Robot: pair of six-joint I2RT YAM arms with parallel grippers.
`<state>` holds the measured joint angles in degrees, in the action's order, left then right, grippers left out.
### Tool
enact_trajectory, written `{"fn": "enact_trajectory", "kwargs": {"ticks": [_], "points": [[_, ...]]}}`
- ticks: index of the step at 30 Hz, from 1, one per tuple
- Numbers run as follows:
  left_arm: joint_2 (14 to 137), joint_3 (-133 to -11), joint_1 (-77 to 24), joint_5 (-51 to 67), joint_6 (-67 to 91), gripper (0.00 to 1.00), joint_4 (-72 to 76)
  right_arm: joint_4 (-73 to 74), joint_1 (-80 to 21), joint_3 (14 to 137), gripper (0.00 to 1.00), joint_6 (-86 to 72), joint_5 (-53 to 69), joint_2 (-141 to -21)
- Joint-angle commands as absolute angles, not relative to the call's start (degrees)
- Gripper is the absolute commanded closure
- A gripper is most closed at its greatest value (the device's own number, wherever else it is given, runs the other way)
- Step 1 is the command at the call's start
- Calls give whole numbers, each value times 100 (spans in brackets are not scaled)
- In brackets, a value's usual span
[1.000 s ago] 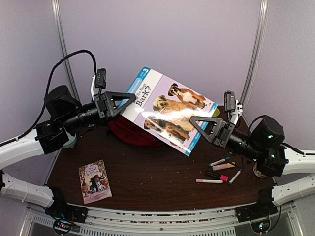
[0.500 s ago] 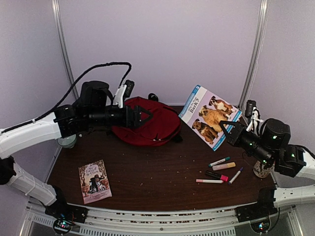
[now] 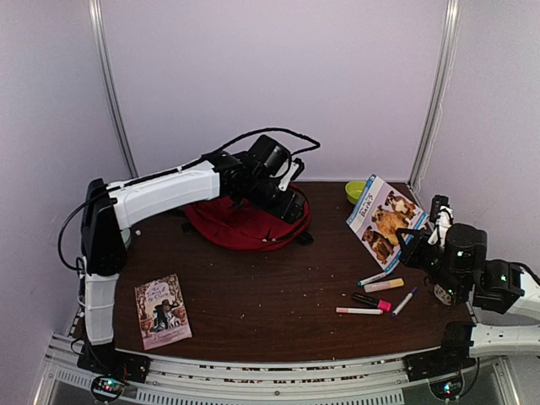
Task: Pack the student bag
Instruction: Put down the book at the center of the board.
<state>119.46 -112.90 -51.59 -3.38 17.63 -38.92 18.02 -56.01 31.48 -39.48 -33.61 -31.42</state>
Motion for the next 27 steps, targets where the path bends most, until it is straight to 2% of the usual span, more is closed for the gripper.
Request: {"fn": "enact_trajectory", "kwargs": {"ticks": [1, 5, 13, 18, 22, 27], "points": [[12718, -12279, -5186, -626, 1262, 21, -4736, 1818, -5546, 2907, 100, -4105, -3691, -2831], [13374, -13013, -5181, -691, 1157, 25, -5225, 1835, -5537, 2727, 100, -4178, -3617, -2664], [13101, -12276, -5185, -738, 1136, 28, -5099, 1465, -5513, 2552, 100, -4215, -3100, -2785], [12004, -10976, -5142, -423, 1050, 24, -4286, 798, -5521, 2429, 100, -4367, -1857, -3122], [11350, -10195, -4980, -501, 1191, 24, -4152, 58, -5523, 2209, 100, -4838, -320, -3466], [10756, -9291, -4625, -320, 757, 21, -3775, -955, -5571, 1884, 100, -5640, 1263, -4380]]}}
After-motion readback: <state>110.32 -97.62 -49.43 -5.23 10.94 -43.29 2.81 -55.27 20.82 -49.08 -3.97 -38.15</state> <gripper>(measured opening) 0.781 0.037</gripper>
